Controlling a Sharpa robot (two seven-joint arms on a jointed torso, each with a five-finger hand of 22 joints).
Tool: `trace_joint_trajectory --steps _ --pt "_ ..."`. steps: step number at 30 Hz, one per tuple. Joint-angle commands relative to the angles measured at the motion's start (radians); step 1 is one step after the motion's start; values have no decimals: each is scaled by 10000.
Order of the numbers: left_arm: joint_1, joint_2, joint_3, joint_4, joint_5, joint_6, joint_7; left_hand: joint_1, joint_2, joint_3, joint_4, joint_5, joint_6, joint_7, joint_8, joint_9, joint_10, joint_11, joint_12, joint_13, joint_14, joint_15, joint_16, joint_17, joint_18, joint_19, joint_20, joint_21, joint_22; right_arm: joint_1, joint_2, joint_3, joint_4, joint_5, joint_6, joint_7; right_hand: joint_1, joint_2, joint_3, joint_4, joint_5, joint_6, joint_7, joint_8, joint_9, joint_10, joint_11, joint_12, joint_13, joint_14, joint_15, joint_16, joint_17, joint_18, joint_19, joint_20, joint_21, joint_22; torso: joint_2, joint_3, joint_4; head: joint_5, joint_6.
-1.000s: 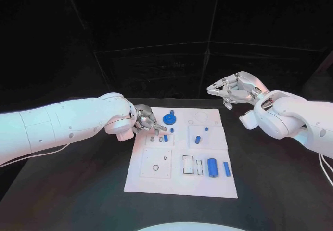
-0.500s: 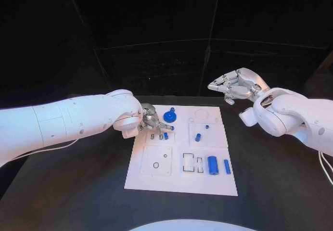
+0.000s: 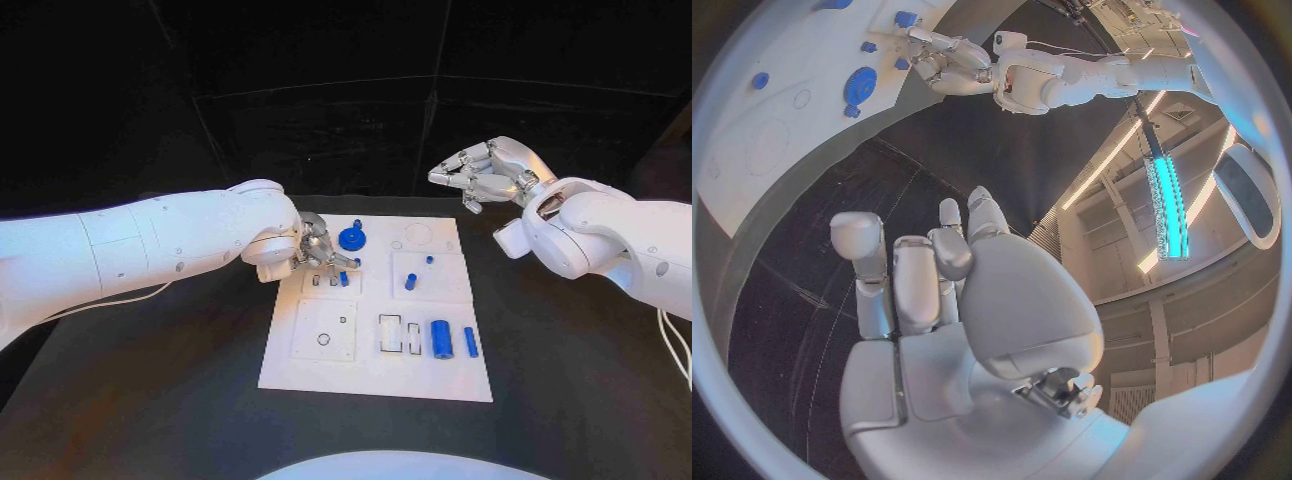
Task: Assemble the parts on the task board
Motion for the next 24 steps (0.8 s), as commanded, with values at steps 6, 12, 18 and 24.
trace_joint_trajectory --steps 6,12,18,24 --pt "20 169 4 -127 -71 500 -218 248 58 -5 -60 -38 -111 -6 132 107 -37 -53 50 -11 1019 -54 30 2631 -61 -13 -51 49 37 27 36 9 1 -71 -115 -84 -101 51 -67 -22 51 -134 0 47 28 -188 9 -218 743 -62 70 -184 -145 40 -185 10 -121 -147 -4 5 15 -12 -33" --pt "19 288 4 -251 -71 529 -190 420 164 121 -73 -27 -174 -3 203 211 -51 -50 41 -33 1019 -50 30 2631 -61 -17 -45 51 48 27 82 9 -18 -71 -129 -101 -99 59 -76 -33 57 -159 6 51 34 -226 15 -296 685 -87 76 -239 -202 50 -226 17 -147 -186 -3 6 10 -2 -38" --pt "17 420 4 -346 -71 606 -203 478 176 200 -74 -27 -205 -1 235 262 -58 -49 35 -46 1019 -48 30 2631 -61 -19 -43 51 52 27 125 9 -25 -71 -144 -130 -95 81 -97 -57 84 -228 25 52 44 -282 28 -419 600 -126 87 -328 -289 67 -298 32 -189 -248 1 -3 9 5 -52" --pt "15 479 4 -415 -71 735 -255 594 177 327 -100 -26 -236 -6 297 348 -53 -51 45 -42 1019 -48 30 2631 -64 -15 -41 64 80 27 143 9 -14 -71 -151 -145 -95 93 -108 -68 104 -274 38 47 48 -297 38 -453 582 -137 94 -354 -310 71 -322 40 -199 -260 0 -1 6 12 -74"
